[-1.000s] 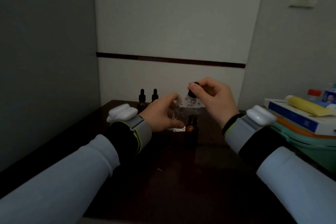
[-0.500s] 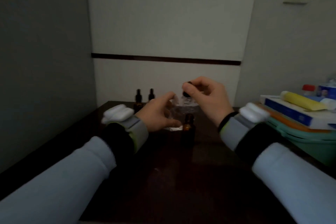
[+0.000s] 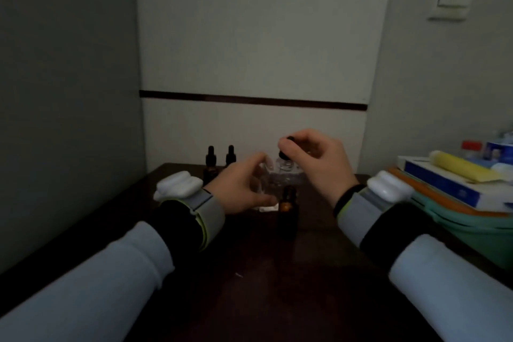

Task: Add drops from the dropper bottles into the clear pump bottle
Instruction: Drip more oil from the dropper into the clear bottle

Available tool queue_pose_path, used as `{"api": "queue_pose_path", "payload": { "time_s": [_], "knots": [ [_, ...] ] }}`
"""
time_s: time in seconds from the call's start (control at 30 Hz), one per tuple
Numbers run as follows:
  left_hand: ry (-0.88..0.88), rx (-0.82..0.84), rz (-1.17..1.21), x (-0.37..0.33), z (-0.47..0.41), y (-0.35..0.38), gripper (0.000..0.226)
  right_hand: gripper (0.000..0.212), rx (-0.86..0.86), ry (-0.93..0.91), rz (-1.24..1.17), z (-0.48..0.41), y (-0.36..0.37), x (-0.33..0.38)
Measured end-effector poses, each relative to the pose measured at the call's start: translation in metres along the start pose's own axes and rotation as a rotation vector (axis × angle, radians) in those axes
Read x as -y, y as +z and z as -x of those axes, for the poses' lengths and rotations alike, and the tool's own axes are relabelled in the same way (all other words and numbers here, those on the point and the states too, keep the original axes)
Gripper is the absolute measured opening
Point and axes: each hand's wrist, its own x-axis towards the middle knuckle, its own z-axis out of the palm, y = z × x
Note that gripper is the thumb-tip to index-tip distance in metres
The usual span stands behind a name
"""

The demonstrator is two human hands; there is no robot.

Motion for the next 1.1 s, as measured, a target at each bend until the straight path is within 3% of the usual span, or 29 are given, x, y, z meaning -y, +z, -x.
{"api": "queue_pose_path", "payload": {
  "time_s": [0.17, 0.37, 0.77, 0.97, 1.1],
  "knots": [
    [-0.008, 0.005, 0.012, -0.001, 0.002, -0.001, 0.049, 0.003, 0.007, -0.013, 0.009, 0.001, 0.0, 0.001],
    [-0.012, -0.003, 0.02, -0.001, 0.001, -0.001, 0.05, 0.013, 0.003, 0.01, 0.011, -0.001, 0.001, 0.002],
    [-0.009, -0.012, 0.006, -0.001, 0.002, 0.001, 0.046, 0.006, -0.006, 0.017, 0.017, -0.001, -0.001, -0.001],
    [-0.022, -0.014, 0.021, -0.003, 0.004, -0.001, 0.038, 0.011, -0.309, -0.094, -0.22, -0.012, -0.01, 0.019],
    [-0.035, -0.005, 0.009, -0.007, 0.005, -0.001, 0.042, 0.013, -0.261, -0.081, -0.239, -0.011, -0.017, 0.026]
  ]
}}
